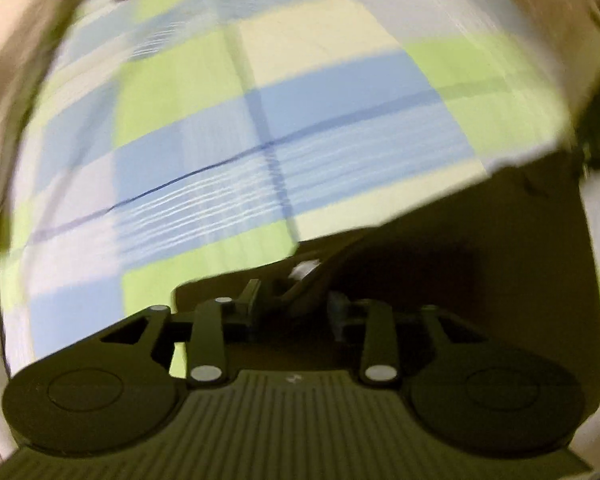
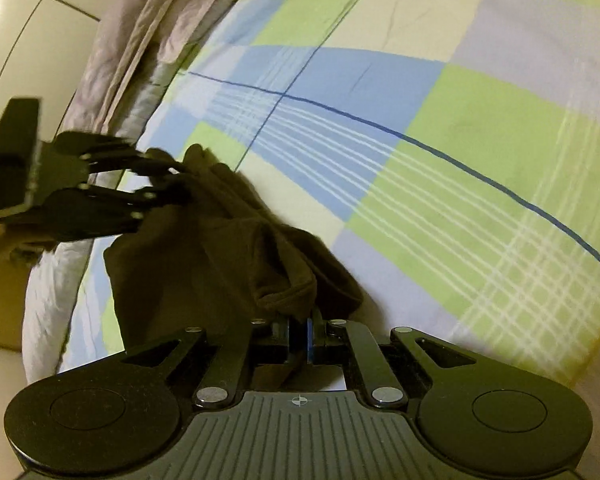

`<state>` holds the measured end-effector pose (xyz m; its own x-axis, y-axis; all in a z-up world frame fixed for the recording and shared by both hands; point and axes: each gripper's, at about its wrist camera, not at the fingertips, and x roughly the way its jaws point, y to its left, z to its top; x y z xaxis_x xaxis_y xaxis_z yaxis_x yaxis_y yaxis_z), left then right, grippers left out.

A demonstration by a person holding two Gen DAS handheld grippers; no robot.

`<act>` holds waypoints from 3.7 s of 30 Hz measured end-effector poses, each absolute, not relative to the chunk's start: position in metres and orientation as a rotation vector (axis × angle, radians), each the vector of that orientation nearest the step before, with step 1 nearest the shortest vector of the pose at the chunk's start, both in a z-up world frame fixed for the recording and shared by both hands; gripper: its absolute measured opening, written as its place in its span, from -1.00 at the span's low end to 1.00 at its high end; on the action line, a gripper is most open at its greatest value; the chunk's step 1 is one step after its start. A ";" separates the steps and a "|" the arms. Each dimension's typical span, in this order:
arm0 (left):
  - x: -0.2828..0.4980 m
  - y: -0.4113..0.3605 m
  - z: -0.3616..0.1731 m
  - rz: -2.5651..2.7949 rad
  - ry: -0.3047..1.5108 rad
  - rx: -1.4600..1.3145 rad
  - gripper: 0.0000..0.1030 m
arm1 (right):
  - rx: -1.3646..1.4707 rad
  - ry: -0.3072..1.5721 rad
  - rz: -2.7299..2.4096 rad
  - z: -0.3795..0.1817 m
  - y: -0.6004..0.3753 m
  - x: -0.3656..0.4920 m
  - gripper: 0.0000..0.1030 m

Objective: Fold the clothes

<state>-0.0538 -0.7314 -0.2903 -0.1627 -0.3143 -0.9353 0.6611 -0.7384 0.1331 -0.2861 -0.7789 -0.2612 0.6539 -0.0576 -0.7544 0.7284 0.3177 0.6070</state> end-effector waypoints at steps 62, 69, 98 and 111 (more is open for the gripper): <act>0.079 -0.565 -0.296 -1.592 0.743 1.198 -0.40 | 0.619 1.100 -0.258 -0.236 -0.611 -0.148 0.12; 0.077 -0.543 -0.285 -1.610 0.759 1.229 -0.36 | 0.553 1.139 -0.253 -0.224 -0.599 -0.134 0.12; 0.042 -0.459 -0.299 -1.798 0.082 1.400 0.19 | 0.257 1.218 -0.459 -0.242 -0.548 -0.110 0.13; 0.017 -0.509 -0.377 -1.859 -0.627 1.641 0.28 | 0.001 1.206 -0.359 -0.294 -0.548 -0.102 0.16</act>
